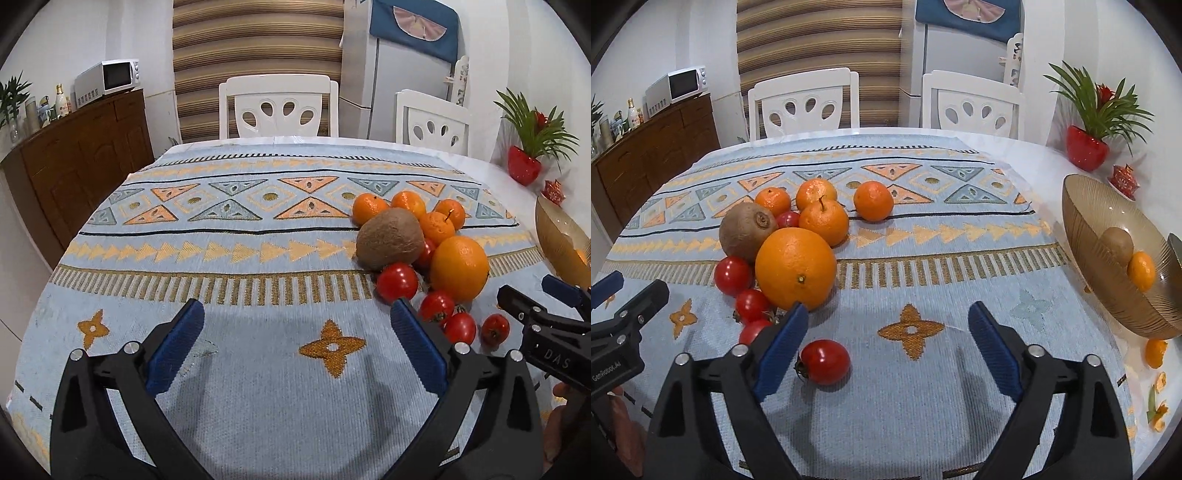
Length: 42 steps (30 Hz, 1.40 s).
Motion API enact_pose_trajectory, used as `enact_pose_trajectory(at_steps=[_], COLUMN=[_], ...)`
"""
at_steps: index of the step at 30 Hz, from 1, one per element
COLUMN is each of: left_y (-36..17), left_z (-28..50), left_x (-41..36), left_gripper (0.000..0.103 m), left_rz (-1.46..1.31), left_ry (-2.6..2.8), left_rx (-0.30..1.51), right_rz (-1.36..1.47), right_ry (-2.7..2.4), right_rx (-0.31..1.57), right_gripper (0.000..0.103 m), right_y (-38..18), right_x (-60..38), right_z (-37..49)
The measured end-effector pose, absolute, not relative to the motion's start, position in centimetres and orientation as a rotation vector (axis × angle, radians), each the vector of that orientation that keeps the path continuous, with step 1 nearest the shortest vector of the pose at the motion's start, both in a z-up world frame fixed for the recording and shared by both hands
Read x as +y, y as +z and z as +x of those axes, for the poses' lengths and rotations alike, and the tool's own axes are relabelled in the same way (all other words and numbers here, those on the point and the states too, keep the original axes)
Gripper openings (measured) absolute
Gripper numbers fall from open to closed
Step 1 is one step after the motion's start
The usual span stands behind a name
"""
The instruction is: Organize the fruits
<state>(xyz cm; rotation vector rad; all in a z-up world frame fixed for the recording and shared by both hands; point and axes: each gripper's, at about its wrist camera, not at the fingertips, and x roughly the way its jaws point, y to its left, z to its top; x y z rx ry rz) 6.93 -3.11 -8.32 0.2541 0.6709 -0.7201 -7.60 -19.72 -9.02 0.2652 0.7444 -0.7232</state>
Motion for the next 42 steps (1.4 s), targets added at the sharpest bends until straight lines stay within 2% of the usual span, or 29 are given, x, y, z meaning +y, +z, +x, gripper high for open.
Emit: enact_pose_trajectory(at_steps=[9, 42], left_y=[-8.3, -8.21], left_z=[6.73, 6.42], left_x=[-3.27, -3.31], left_gripper=[0.1, 0.1], left_rz=[0.267, 0.275], left_ry=[-0.711, -0.711], left_rx=[0.669, 0.661], right_rz=[0.278, 0.297], right_ry=[-0.747, -0.749], right_rx=[0.744, 0.738], right_gripper=[0.095, 0.096], right_y=[-9.02, -8.99], right_x=[-20.07, -20.49], right_z=[-7.75, -7.98])
